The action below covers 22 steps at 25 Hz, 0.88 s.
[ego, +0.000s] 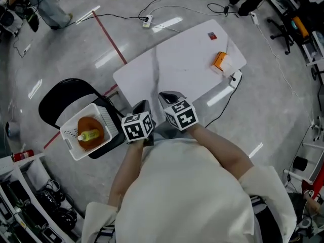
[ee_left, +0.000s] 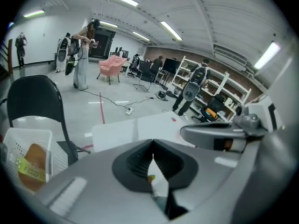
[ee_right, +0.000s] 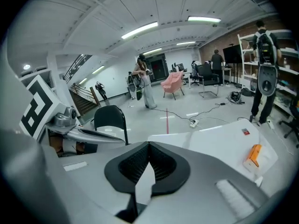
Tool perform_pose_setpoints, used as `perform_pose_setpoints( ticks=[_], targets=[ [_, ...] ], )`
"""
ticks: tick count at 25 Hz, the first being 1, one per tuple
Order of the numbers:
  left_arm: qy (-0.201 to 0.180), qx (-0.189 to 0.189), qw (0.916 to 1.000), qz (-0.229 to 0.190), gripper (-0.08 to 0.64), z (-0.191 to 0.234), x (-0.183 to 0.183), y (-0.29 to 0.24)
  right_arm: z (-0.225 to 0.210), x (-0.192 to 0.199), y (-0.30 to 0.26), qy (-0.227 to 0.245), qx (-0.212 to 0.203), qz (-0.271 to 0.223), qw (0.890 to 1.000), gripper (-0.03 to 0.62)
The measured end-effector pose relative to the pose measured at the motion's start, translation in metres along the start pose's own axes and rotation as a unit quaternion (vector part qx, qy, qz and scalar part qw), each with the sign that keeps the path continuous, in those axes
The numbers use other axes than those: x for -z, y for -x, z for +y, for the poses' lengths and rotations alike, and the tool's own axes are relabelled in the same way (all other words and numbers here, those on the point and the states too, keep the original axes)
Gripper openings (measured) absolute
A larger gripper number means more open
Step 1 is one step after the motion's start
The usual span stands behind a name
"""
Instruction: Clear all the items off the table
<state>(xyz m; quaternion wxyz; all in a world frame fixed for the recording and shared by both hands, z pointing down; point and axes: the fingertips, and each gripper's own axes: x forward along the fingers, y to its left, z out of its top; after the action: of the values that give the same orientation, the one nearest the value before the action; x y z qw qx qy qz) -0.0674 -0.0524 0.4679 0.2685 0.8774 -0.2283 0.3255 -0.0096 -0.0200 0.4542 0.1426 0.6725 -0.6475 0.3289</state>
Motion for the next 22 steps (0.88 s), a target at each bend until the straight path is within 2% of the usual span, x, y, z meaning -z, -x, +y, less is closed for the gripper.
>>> perform_pose_setpoints(
  ticks=[12, 22],
  targets=[
    [-0.061, 0.063, 0.9957, 0.031, 0.009, -0.135, 0.007, -0.064, -0.119, 0.037, 0.084, -0.060, 0.071, -0.024, 0.995, -0.002],
    [-0.108, 0.108, 0.9868, 0.054, 0.009, -0.237, 0.033, -0.103, -0.202, 0.089, 0.154, -0.107, 0.130, -0.031, 0.985, -0.002]
  ],
)
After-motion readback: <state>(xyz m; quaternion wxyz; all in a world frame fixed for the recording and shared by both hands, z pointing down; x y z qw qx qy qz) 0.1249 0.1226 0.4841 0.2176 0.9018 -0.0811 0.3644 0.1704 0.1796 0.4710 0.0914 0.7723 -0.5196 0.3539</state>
